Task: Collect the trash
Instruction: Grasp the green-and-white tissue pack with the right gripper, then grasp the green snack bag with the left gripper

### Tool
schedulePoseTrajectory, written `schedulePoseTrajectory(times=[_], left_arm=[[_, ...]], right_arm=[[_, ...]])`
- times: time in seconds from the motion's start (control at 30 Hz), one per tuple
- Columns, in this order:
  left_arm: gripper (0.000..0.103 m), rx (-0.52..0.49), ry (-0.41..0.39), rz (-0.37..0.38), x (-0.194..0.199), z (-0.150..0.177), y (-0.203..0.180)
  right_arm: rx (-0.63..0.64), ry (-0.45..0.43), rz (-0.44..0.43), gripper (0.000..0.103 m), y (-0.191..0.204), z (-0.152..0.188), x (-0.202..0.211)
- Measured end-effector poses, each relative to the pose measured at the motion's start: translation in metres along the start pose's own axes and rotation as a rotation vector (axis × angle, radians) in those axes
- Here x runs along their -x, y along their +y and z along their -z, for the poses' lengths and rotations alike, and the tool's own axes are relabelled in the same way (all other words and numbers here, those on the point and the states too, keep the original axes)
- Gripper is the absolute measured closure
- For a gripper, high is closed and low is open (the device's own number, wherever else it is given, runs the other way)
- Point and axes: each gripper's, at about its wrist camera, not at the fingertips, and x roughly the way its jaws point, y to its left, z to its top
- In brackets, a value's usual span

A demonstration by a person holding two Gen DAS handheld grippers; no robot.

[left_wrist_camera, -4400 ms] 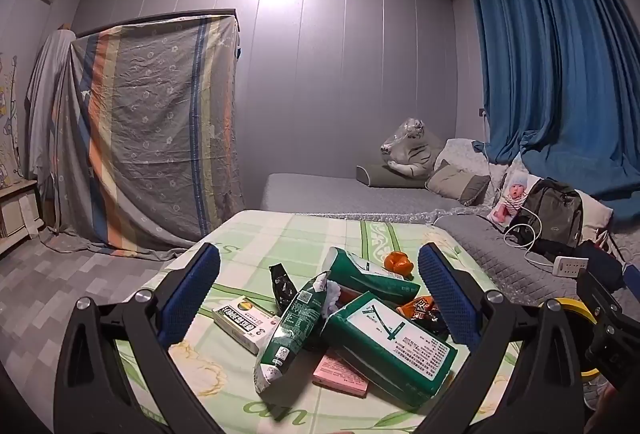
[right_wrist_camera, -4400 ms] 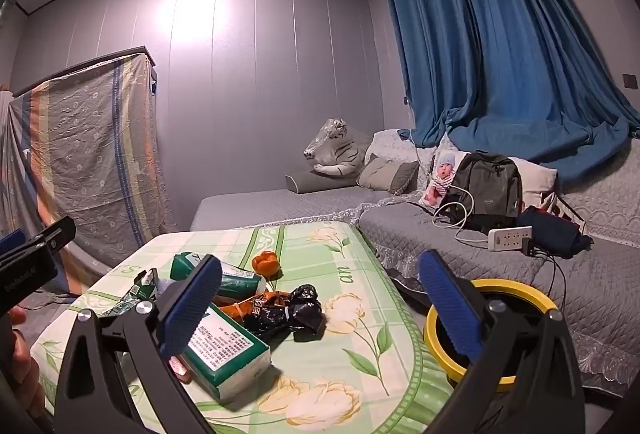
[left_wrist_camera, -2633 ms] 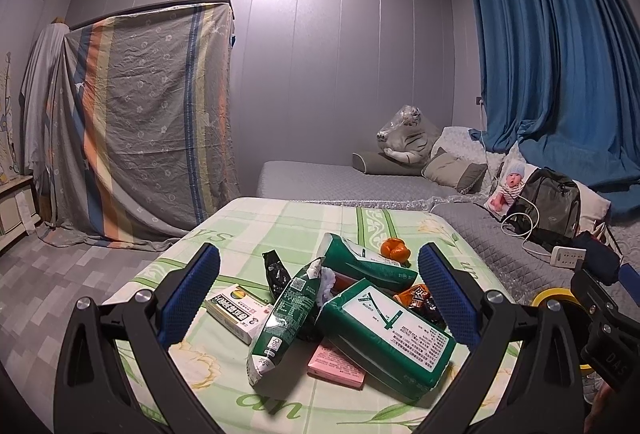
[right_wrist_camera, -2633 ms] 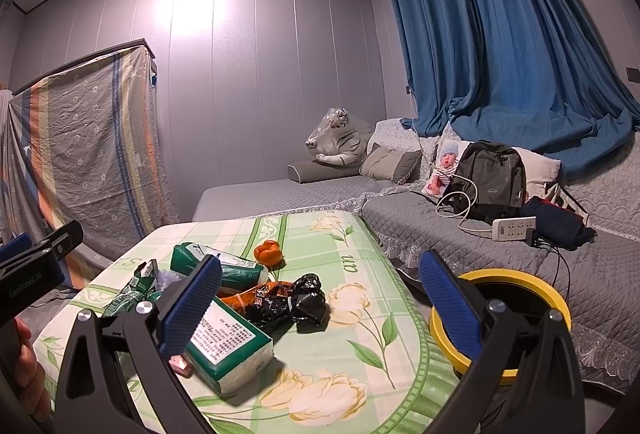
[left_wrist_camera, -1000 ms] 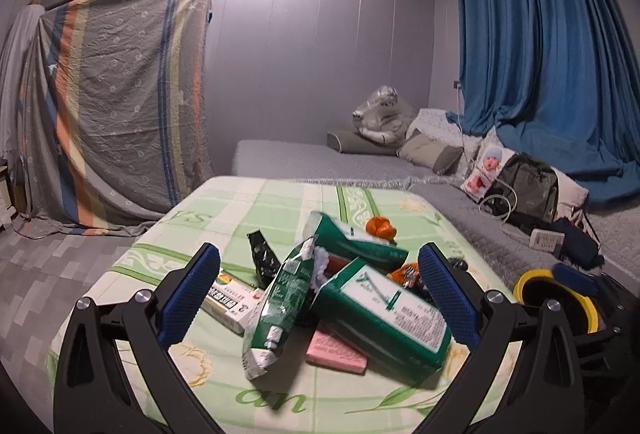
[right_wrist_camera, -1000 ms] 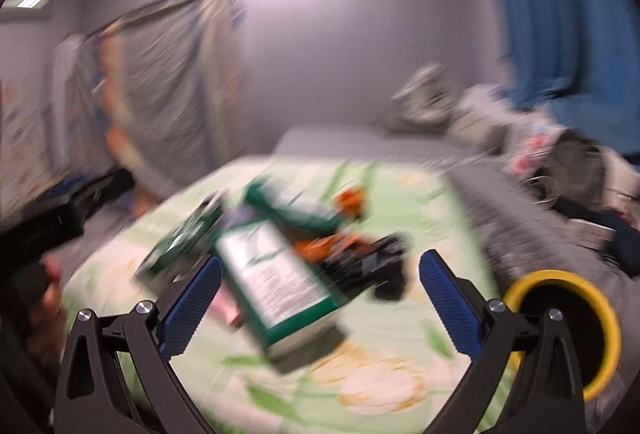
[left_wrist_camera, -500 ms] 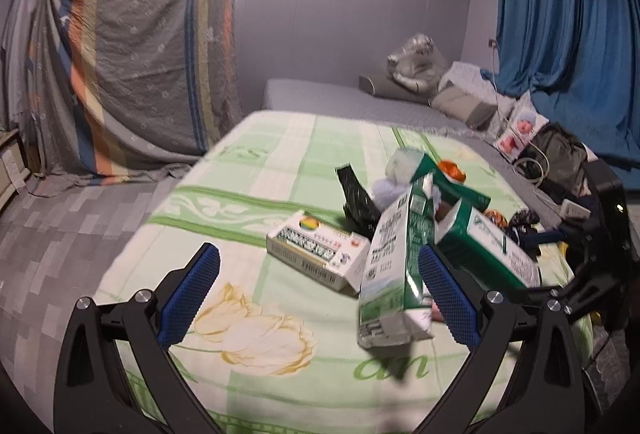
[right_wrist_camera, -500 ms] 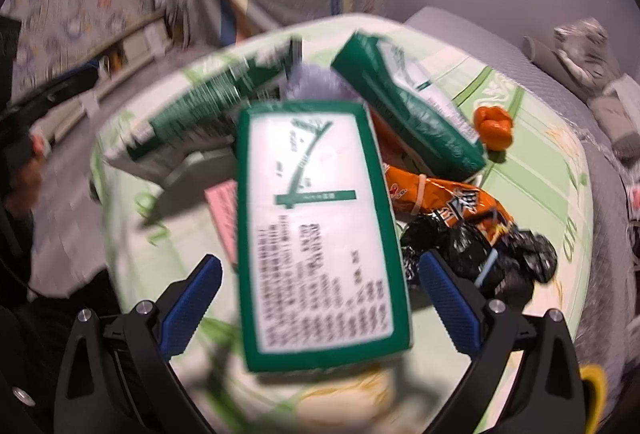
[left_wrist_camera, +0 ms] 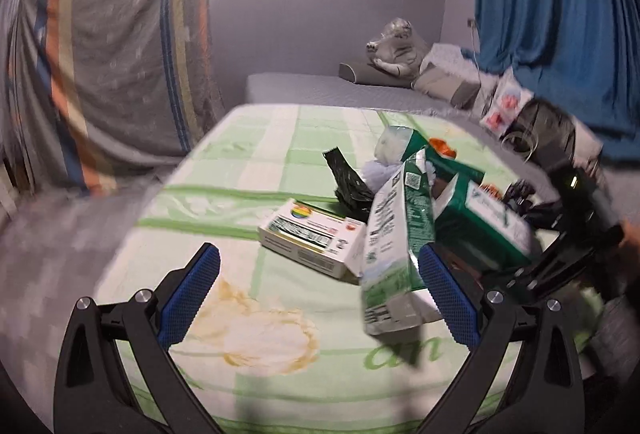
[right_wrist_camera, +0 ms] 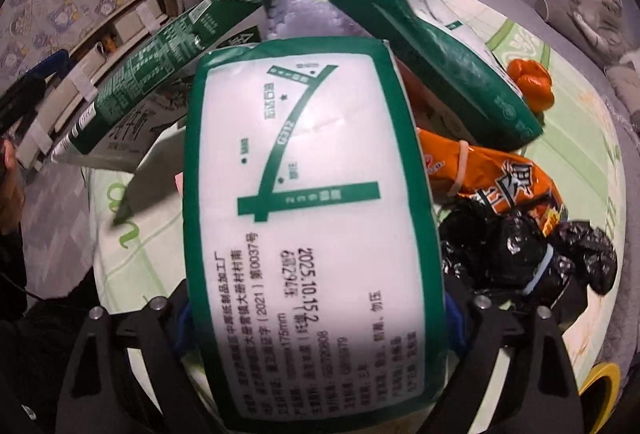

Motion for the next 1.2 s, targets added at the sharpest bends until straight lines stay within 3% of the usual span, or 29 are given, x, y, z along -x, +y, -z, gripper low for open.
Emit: schedulePoseTrajectory(times=[0.07,0.13,0.2,0.4,0.53,0.67,0.87,0.93,0.97,1.0,1.2], left_arm=[[0.008,-0.083,0.013,0.009,-0.001,-0.003,-0.009],[0.008,-0.059,0.053,0.112,-0.004,-0.009,-0.011],[0.008,-0.078,0.084,0.144,-0.009,-0.015,-0.018],[0.008,-0.249,0.147,0.119,-0.031,-0.024,-0.061],[0.008,-0.259,0.198,0.113,-0.050,-0.029,-0.072],[0.008,-0.287,0.234,0.044,-0.074,-0.027,-0.080],[0.009,-0.242,0.296,0.037,-0.101,-0.020,-0.068],[0.032,-0.215,0.304,0.049,-0.105,-0.019,-0.060],[0.055,-0.192,0.327,0.074,-0.109,-0.018,-0.055],[0.070,-0.175,0.344,0.079,-0.112,-0.017,-0.051],[0.070,-0.100,0.288,0.124,-0.095,-0.017,-0.035]], right_arm=[[-0.040,-0.011,-0.031,0.021,-0.005,0.001,0.003],[-0.095,-0.031,-0.086,0.022,-0.015,0.009,0.008],[-0.151,-0.068,-0.162,0.023,-0.024,0.019,0.020],[-0.229,-0.189,-0.246,0.023,-0.026,0.044,0.065],[-0.256,-0.241,-0.283,0.022,-0.029,0.059,0.088],[-0.260,-0.277,-0.306,0.022,-0.035,0.064,0.101],[-0.284,-0.294,-0.334,0.022,-0.037,0.070,0.100],[-0.290,-0.297,-0.338,0.022,-0.039,0.071,0.098],[-0.292,-0.297,-0.339,0.022,-0.037,0.072,0.099],[-0.293,-0.298,-0.341,0.022,-0.035,0.073,0.099],[-0.299,-0.306,-0.339,0.022,-0.038,0.067,0.094]])
